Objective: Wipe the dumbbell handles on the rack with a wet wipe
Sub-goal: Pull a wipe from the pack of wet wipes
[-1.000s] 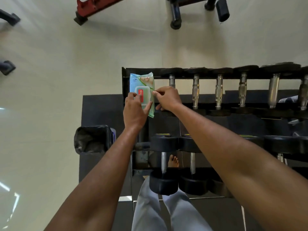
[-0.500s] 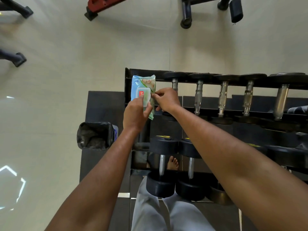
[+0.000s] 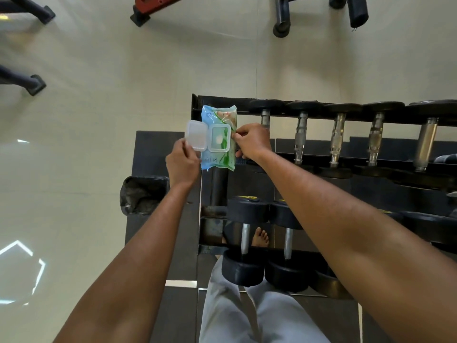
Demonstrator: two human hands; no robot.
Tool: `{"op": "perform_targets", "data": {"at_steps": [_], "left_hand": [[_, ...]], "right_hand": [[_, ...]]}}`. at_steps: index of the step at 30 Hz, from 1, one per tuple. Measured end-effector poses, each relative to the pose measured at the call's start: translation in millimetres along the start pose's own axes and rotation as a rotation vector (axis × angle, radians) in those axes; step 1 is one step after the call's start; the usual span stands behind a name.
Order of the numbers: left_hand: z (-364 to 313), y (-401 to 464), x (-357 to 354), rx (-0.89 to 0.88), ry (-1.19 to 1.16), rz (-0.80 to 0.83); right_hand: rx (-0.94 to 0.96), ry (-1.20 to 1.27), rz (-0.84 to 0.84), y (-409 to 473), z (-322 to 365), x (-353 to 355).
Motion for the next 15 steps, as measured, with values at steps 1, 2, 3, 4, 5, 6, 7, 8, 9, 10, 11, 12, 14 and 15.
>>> {"op": "perform_targets", "data": {"at_steps": [1,2,3,4,5,6,7,8,9,10,11,12,14,15], "left_hand": [[3,1,2,0.043,-0.004,-0.002],[3,2,3,0.056,0.012,-0.006],[0,3,4,0.042,0.044,-0.009],[-3,4,4,0.005,0.084,0.001],[-9,4,3,-0.056,0.137,0.027],[-14,4,0,-0.126,0.204,0.059],[-16,5,-3,-0.177,0.275,0.092],[-19,5,-5,-0.194,0.341,0.115],[-19,6,-6,-0.189,0.386,0.124],[-20,5,-7,-0.191,0.407,0.120],[-22,4,-7,-0.209,0.408,0.106],[-25,4,-7,-0.247,0.399,0.093],[-33,4,-10,-0.330,0.375,0.101],[-37,5,-12,-0.361,0.372,0.114]], "right_hand": [[0.001,-0.008,-0.021,0,1,0],[0.001,-0.012,-0.044,-1,1,1],[0.001,-0.017,-0.063,0,2,1],[0.006,-0.024,-0.075,-1,2,1],[0.013,-0.030,-0.082,-3,3,0],[0.021,-0.034,-0.085,-5,5,0],[0.028,-0.032,-0.084,-6,5,0],[0.027,-0.022,-0.080,-8,6,-1],[0.019,-0.009,-0.076,-9,5,-2],[0.009,-0.002,-0.073,-11,5,-4],[-0.002,-0.004,-0.073,-12,4,-5],[-0.015,-0.012,-0.076,-12,3,-6],[-0.045,-0.012,-0.088,-12,0,-8],[-0.059,0.006,-0.094,-12,-2,-9]]}}
Point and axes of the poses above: each hand's wrist, its own y-axis towards the middle knuckle, its own x-axis out of the back of the hand, z = x × y, the point moved 5 cm from there along y, towards the middle knuckle, and after that the axes turned 1 degree about x, right-handed, at the moved point
